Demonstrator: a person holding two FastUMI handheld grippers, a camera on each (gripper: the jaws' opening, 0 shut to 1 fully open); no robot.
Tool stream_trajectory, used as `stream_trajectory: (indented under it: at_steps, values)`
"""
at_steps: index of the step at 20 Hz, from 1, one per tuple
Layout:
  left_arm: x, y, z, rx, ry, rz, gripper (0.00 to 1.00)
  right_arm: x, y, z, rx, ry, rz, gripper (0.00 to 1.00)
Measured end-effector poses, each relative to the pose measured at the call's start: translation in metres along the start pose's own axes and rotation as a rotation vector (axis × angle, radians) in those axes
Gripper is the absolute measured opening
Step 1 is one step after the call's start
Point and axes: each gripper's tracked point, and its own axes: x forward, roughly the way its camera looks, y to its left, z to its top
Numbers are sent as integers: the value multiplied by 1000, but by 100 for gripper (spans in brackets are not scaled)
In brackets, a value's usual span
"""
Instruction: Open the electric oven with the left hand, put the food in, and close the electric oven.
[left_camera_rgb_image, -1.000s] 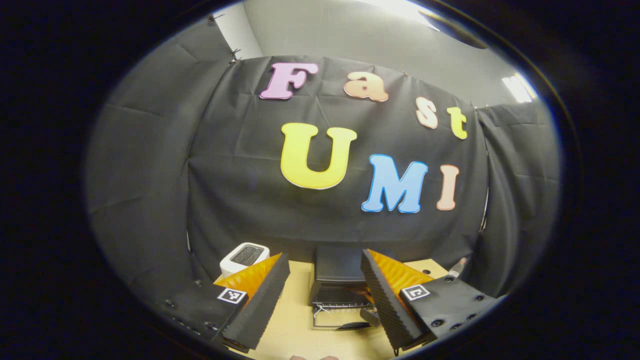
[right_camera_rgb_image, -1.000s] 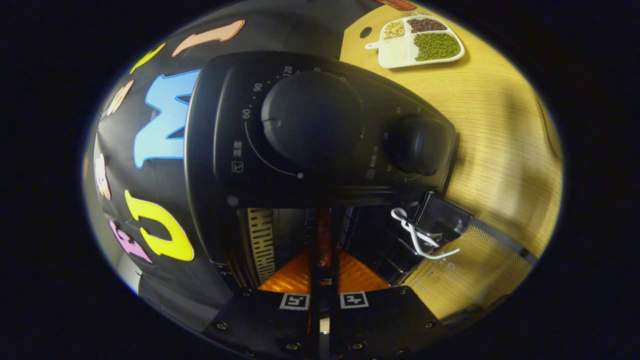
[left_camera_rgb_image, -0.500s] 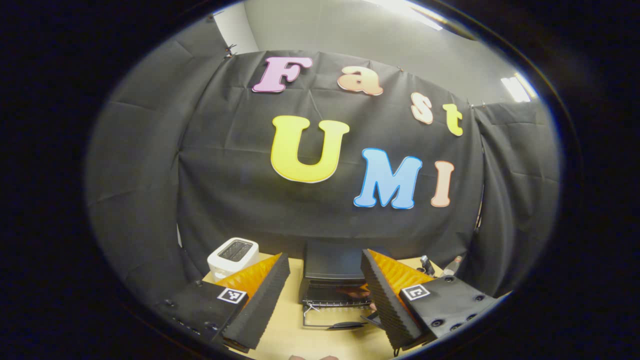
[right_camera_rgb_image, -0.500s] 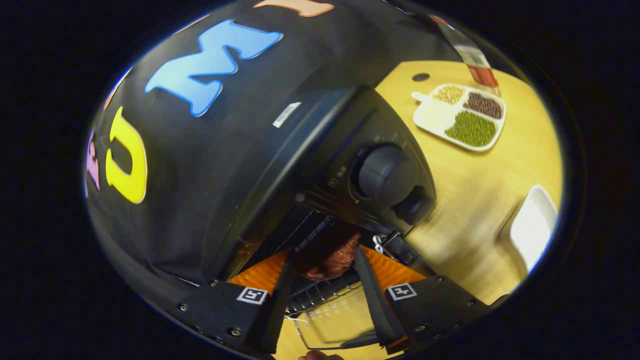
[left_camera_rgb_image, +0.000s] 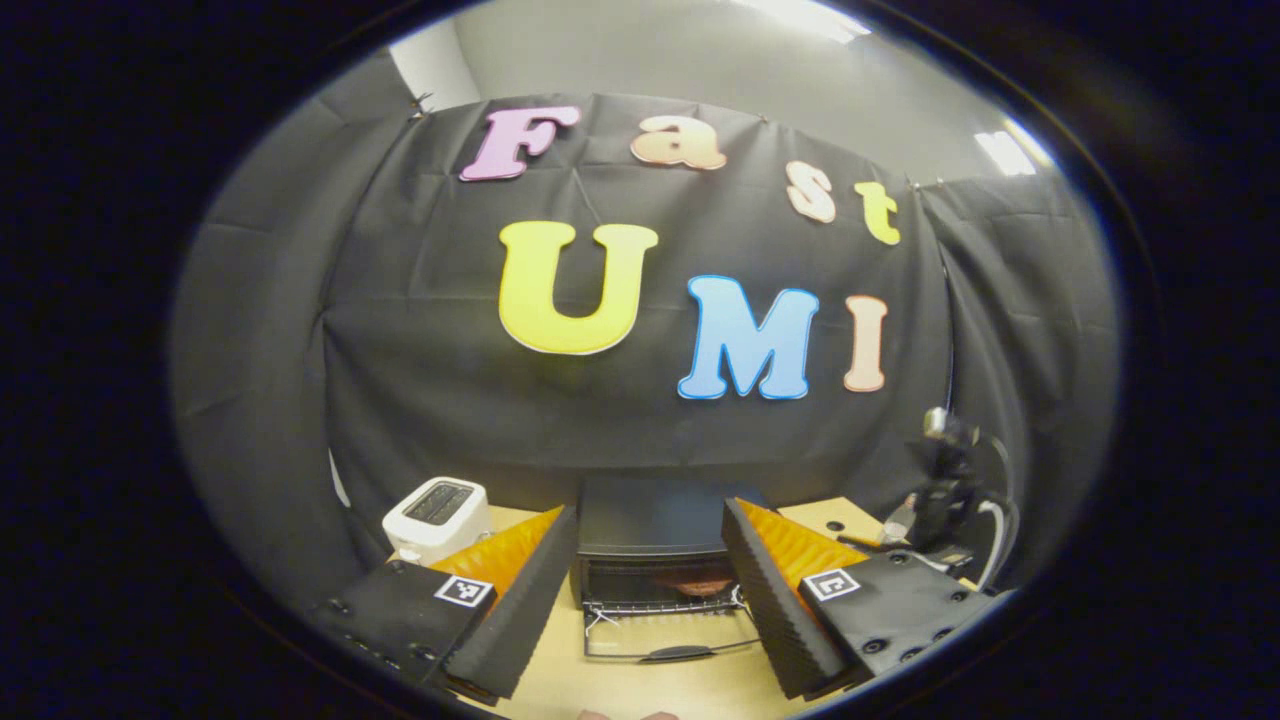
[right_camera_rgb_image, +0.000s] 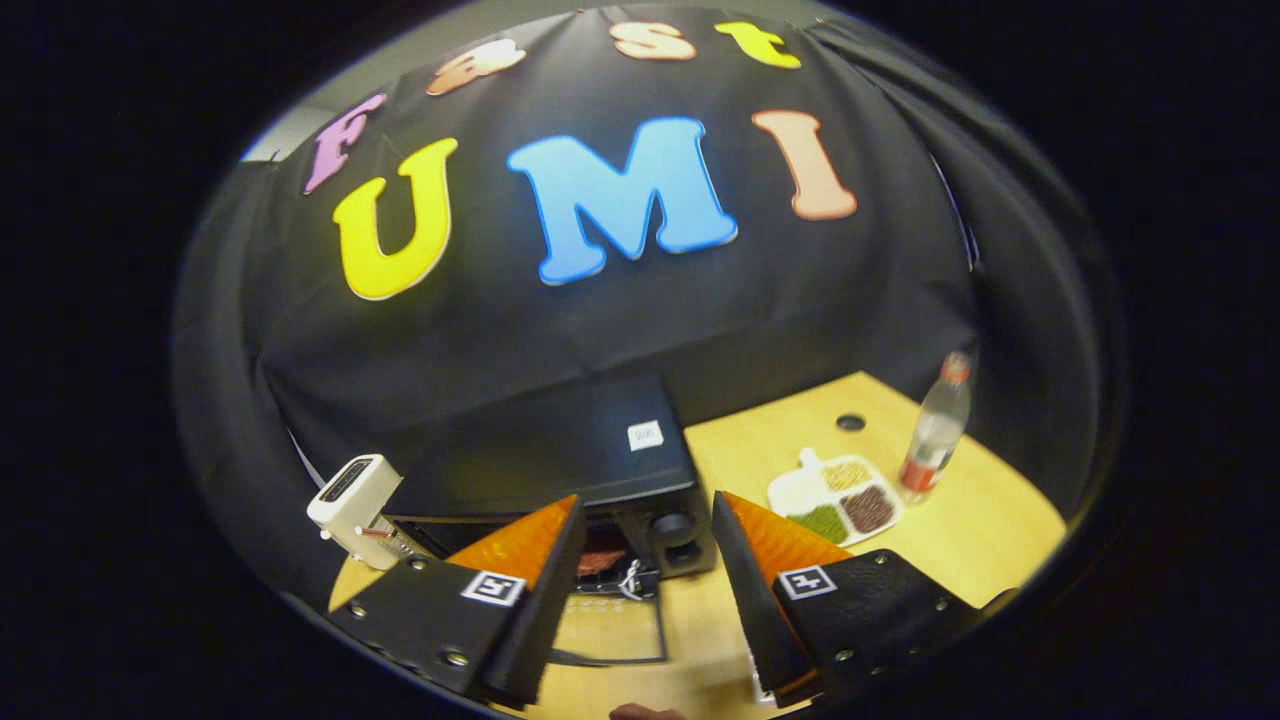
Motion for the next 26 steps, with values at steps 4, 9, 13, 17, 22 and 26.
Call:
stream_trajectory:
  at_steps: [4, 9, 13, 17, 22, 26]
  values:
    - [9, -33, 5, 0, -16, -42, 100, -61, -15, 77, -56, -157, 17, 99]
    - [12, -69, 15, 26, -66, -71, 100, -105, -42, 128, -59, -279, -5, 99]
    - [14, -92, 19, 29, -82, -92, 100, -121, -51, 146, -86, -323, -13, 99]
    - [14, -104, 22, 34, -89, -93, 100, -125, -52, 155, -119, -342, 8, 99]
    - [13, -104, 23, 38, -89, -70, 100, -119, -51, 159, -119, -330, 38, 99]
    - [22, -109, 1, 21, -24, -93, 100, -116, -48, 156, -106, -309, 63, 99]
